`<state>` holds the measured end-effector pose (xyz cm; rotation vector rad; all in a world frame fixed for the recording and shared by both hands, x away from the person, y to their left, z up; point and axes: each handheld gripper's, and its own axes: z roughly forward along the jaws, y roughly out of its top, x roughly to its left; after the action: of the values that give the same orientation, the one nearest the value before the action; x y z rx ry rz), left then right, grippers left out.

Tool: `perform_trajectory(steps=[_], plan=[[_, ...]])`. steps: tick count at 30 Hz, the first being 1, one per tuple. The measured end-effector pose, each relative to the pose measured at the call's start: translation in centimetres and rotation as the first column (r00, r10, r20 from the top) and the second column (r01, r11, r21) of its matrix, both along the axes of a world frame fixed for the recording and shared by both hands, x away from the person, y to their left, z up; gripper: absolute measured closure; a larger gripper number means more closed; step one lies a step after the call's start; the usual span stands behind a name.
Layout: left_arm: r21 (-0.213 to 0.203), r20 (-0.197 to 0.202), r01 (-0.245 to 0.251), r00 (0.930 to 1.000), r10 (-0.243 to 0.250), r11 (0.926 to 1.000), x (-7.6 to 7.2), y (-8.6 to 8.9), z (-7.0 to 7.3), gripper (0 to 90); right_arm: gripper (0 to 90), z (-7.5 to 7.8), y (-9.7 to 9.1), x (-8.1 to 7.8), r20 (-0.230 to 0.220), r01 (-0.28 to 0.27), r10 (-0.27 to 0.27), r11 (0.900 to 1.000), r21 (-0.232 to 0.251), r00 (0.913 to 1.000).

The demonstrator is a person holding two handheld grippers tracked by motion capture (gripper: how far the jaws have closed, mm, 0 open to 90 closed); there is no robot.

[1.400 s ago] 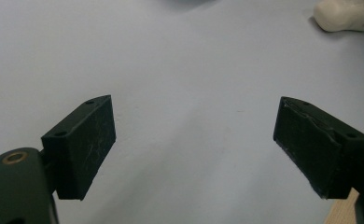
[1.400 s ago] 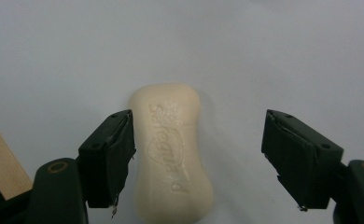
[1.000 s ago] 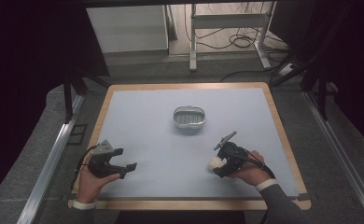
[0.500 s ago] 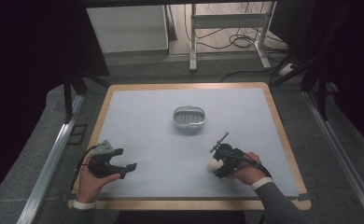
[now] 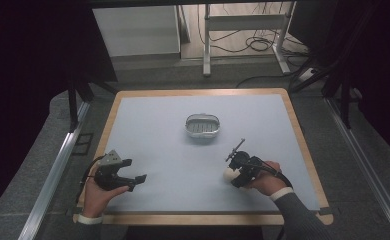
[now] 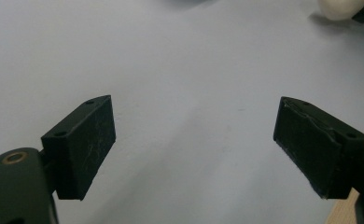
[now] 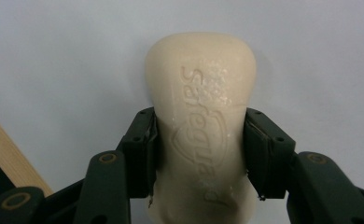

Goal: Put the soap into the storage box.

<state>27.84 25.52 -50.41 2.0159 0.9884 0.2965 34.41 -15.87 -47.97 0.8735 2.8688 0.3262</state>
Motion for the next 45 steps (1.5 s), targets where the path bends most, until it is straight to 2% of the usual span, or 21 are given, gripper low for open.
perform_trajectory(steps=[11,25,45], plan=[[0.001,-0.003,0.000,1.0000,0.000,1.0000,0.1,0.0,-0.1,13.5,49.1,2.2,-0.2,0.9,0.047,0.000,-0.001,0.9996,0.030,0.9989],[0.002,-0.004,0.003,1.0000,-0.003,1.0000,0.1,0.0,-0.1,13.5,49.1,2.9,0.1,2.0,0.070,-0.013,0.009,0.9985,0.054,0.9975],[0.014,-0.008,0.009,0.9999,-0.009,0.9999,0.1,-0.2,-0.2,13.5,49.1,4.2,0.7,4.4,0.098,-0.019,0.010,0.9956,0.091,0.9951]])
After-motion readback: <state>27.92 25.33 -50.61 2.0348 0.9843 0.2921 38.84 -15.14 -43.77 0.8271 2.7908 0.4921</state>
